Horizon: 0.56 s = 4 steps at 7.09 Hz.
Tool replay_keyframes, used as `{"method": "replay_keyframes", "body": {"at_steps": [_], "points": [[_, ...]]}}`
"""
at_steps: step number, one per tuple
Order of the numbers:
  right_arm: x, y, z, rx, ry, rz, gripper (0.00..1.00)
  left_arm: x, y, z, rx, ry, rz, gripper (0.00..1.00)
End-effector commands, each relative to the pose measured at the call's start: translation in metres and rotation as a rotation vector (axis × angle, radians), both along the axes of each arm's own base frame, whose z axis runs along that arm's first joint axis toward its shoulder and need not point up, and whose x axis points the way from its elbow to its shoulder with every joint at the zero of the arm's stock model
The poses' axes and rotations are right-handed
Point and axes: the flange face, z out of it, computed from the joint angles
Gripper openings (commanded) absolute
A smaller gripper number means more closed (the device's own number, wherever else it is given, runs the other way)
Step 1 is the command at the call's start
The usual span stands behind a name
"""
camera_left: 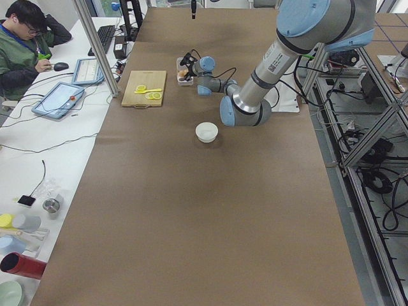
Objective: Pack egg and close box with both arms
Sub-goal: 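Carry the egg with the left gripper to the empty slot of the egg box, then lower the egg into the box slot and open the left gripper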
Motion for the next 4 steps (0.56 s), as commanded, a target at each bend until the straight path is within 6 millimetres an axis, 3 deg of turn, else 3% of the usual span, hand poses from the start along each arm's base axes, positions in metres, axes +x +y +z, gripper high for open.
{"method": "replay_keyframes", "body": {"at_steps": [1,3,4], "points": [[-0.0001,-0.0004,-0.0003,-0.001,0.000,0.001,1.00,0.0009,-0.0009,-0.0029,0.001,0.001,-0.008,0.00],[-0.0004,-0.0013,-0.0019,0.003,-0.001,0.000,1.00,0.0002,-0.0020,-0.0016,0.012,-0.007,-0.010,0.41],[-0.0004,-0.0013,-0.0019,0.003,-0.001,0.000,1.00,0.0002,-0.0020,-0.0016,0.034,-0.018,-0.009,0.48]]}}
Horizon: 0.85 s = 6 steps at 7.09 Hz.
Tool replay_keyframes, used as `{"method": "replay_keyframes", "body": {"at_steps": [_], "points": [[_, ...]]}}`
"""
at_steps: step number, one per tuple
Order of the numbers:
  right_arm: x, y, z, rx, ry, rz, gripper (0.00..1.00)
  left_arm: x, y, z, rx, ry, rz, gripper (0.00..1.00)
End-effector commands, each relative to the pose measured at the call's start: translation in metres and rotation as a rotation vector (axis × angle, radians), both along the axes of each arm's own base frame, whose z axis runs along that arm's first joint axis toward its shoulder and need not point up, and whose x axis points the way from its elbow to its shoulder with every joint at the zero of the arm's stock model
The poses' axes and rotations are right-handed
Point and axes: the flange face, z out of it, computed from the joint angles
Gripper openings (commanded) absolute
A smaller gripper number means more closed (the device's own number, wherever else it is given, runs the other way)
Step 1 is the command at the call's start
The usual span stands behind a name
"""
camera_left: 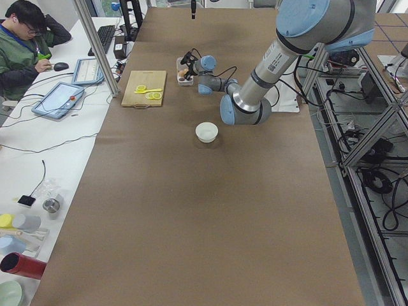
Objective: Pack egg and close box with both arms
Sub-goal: 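Lower the egg into the box slot and open the left gripper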
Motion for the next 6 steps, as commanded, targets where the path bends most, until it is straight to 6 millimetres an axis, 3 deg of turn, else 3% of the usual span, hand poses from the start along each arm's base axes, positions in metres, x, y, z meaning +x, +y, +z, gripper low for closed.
{"method": "replay_keyframes", "body": {"at_steps": [1,2,3,6], "points": [[-0.0001,-0.0003,-0.0005,0.001,0.000,0.000,1.00,0.0008,0.0006,0.0005,0.017,-0.012,0.001,0.55],[0.0001,0.0001,0.0004,0.000,0.001,0.000,1.00,0.0006,0.0007,0.0004,0.018,-0.011,0.001,0.58],[0.0000,-0.0004,-0.0004,0.000,0.001,0.001,1.00,-0.0001,-0.0003,0.0016,0.017,-0.012,0.000,0.96],[0.0000,-0.0001,-0.0013,-0.003,-0.001,0.004,1.00,-0.0024,0.0010,-0.0046,0.021,0.000,0.001,0.97]]}}
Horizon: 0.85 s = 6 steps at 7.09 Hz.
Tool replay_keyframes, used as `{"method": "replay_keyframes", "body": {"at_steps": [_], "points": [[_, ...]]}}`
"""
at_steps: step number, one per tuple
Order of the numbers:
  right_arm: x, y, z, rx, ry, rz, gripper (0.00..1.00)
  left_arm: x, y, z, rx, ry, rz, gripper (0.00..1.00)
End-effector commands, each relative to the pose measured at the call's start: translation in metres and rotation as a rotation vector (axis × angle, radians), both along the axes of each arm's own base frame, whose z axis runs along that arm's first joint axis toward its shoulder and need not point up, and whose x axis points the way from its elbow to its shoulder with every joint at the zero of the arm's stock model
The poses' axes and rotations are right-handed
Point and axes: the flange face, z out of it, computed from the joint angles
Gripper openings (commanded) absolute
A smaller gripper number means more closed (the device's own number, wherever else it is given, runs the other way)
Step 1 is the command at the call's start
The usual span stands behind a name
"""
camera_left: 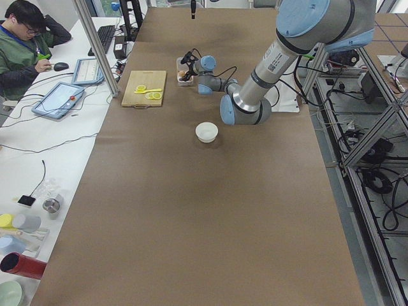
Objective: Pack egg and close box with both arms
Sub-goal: 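Lower the egg into the box slot and open the left gripper, then withdraw the left gripper away while the right arm reaches toward the egg box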
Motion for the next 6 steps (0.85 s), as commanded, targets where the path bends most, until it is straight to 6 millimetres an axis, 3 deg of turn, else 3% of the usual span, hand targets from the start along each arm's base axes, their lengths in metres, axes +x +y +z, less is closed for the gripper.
{"method": "replay_keyframes", "body": {"at_steps": [1,2,3,4,5,6], "points": [[0.000,0.000,-0.001,-0.001,-0.002,0.001,1.00,-0.004,-0.001,-0.005,0.003,0.009,0.002,0.97],[0.000,-0.001,-0.003,0.002,-0.004,0.001,1.00,-0.008,-0.003,-0.009,-0.006,0.028,0.000,0.92],[-0.001,-0.001,-0.005,0.010,-0.008,-0.001,1.00,-0.013,-0.005,-0.008,-0.100,0.083,-0.001,0.50],[-0.002,-0.002,-0.006,0.032,-0.015,-0.002,1.00,-0.019,-0.008,-0.011,-0.164,0.130,-0.006,0.24],[-0.007,-0.002,-0.007,0.028,-0.021,-0.008,1.00,-0.037,-0.016,0.001,-0.207,0.188,0.002,0.36],[-0.013,-0.005,-0.015,0.024,-0.028,-0.003,1.00,-0.065,-0.026,0.019,-0.240,0.216,0.037,0.96]]}}
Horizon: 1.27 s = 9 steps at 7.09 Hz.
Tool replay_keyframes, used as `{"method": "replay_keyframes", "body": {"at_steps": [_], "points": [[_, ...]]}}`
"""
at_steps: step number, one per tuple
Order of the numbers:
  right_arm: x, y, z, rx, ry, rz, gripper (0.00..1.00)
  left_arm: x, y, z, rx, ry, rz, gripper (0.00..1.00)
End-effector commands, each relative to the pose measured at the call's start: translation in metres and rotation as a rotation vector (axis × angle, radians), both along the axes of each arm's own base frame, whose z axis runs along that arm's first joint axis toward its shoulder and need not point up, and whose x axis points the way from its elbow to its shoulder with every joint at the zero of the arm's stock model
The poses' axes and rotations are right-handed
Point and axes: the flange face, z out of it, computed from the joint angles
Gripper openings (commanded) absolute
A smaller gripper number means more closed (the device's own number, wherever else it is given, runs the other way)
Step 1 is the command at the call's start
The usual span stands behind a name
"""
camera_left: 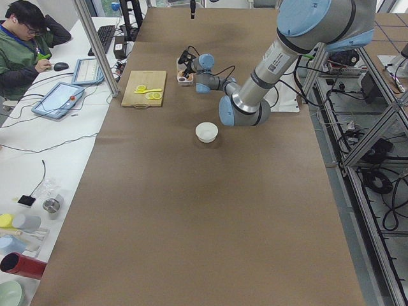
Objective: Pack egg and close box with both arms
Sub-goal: 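Withdraw the left gripper away while the right arm reaches toward the egg box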
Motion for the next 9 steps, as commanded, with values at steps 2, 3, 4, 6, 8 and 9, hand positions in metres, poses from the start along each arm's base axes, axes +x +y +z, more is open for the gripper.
{"method": "replay_keyframes", "body": {"at_steps": [2,3,4,6,8,9], "points": [[-0.028,-0.007,-0.031,-0.039,-0.030,0.019,1.00,-0.082,-0.017,0.019,-0.152,0.156,0.022,0.98],[-0.041,-0.009,-0.041,-0.057,-0.036,0.024,1.00,-0.114,-0.021,0.042,-0.195,0.156,0.039,0.98],[-0.055,-0.010,-0.050,-0.071,-0.043,0.020,1.00,-0.167,-0.033,0.072,-0.222,0.112,0.051,0.98],[-0.077,-0.006,-0.057,-0.077,-0.047,-0.007,0.99,-0.314,-0.096,0.077,-0.426,-0.052,0.170,0.98],[-0.131,-0.006,-0.087,-0.082,-0.034,-0.016,0.70,-0.446,-0.110,0.168,-0.398,-0.164,0.183,0.98],[-0.159,-0.004,-0.100,-0.061,-0.029,-0.041,0.39,-0.486,-0.111,0.205,-0.354,-0.213,0.165,0.98]]}}
